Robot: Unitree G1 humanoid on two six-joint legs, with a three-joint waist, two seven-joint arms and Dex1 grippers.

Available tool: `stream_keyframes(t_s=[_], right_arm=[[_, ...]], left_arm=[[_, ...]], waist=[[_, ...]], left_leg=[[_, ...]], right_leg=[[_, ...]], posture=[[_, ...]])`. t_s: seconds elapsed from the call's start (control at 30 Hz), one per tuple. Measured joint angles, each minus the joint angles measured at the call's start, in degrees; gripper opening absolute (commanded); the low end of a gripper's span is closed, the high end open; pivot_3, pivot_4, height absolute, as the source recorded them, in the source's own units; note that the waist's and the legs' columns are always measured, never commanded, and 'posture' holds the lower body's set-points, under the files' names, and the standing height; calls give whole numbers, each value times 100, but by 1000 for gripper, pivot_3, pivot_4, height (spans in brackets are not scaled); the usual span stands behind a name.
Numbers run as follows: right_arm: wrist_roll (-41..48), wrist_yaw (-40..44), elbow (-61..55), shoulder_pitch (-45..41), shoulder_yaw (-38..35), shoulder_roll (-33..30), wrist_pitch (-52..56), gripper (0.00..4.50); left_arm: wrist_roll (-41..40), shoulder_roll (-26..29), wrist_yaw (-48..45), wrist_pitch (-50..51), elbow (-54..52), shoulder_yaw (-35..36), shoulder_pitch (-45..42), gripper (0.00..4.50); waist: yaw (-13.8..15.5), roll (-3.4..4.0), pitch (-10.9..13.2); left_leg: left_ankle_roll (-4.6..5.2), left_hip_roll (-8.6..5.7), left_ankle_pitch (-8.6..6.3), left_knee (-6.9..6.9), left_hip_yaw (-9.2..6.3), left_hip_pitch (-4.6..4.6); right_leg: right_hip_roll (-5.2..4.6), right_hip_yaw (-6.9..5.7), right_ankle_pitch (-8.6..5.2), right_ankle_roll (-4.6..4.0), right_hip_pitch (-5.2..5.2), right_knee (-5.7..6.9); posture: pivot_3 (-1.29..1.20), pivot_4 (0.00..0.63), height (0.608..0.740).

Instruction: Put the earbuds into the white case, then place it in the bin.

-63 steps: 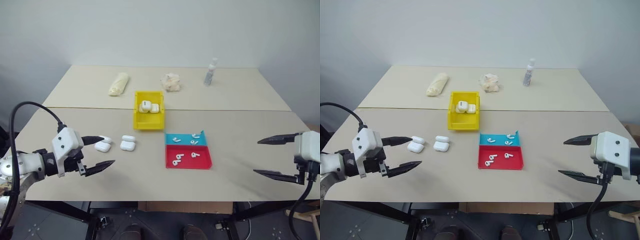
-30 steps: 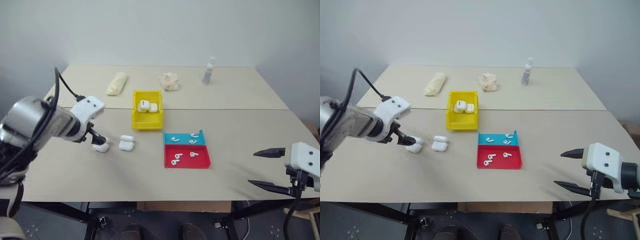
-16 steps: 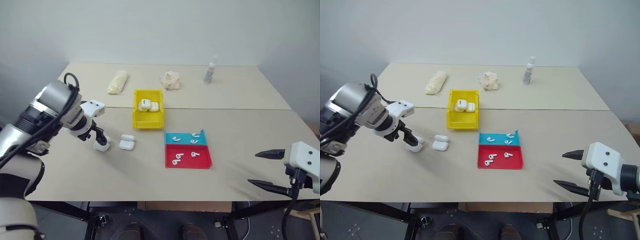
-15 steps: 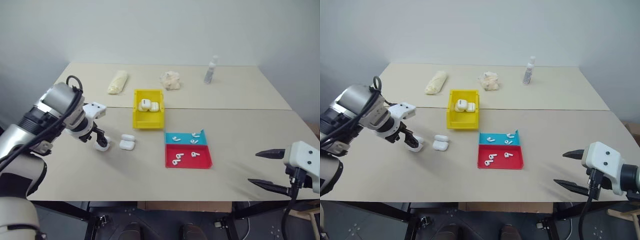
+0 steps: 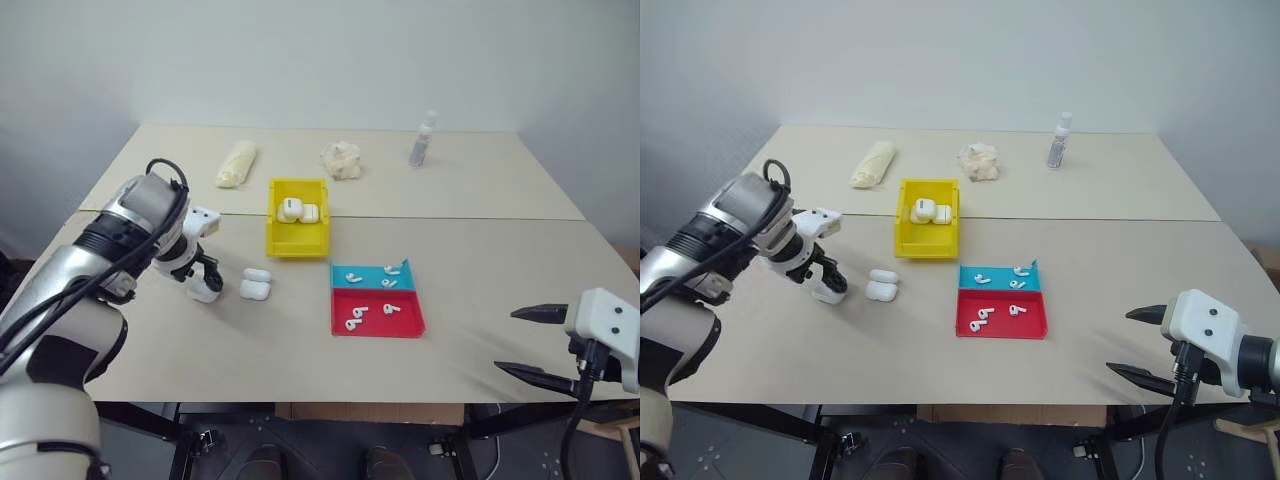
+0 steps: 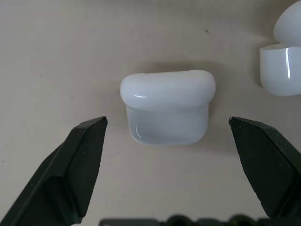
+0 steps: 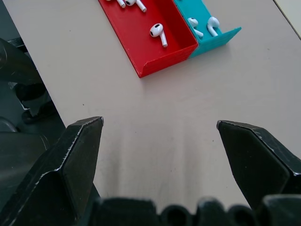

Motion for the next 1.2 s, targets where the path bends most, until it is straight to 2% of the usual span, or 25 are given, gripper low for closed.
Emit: stream_keyframes(t_s=[0.4, 0.63, 1.1, 1.2], right_arm=[[-11, -149, -82, 52, 0, 27, 66, 4467], [-11, -186, -101, 26, 1, 25, 161, 4467], [-16, -229, -211, 39, 1, 25, 303, 4467], [-32, -249, -211, 57, 1, 25, 314, 4500]], left_arm=[[366, 52, -400, -201, 181, -113, 197, 4500], [534, -191, -470, -369, 670, 40, 222, 4500], [821, -346, -661, -517, 841, 135, 268, 4500], [918, -355, -702, -557, 851, 163, 298, 3898]], waist=[[2, 0, 0], [4, 0, 0], [3, 0, 0], [4, 0, 0]], left_leg=[[0, 0, 0, 5, -1, -1], [1, 0, 0, 9, -2, -4], [1, 0, 0, 12, -3, -5], [1, 0, 0, 14, -3, -4]], right_leg=[[0, -1, 0, 0, 0, 2], [0, -2, 0, 1, 1, 2], [0, -2, 0, 1, 1, 4], [0, -2, 0, 1, 1, 7]], posture=[[0, 150, 740], [0, 150, 740], [0, 150, 740], [0, 150, 740]])
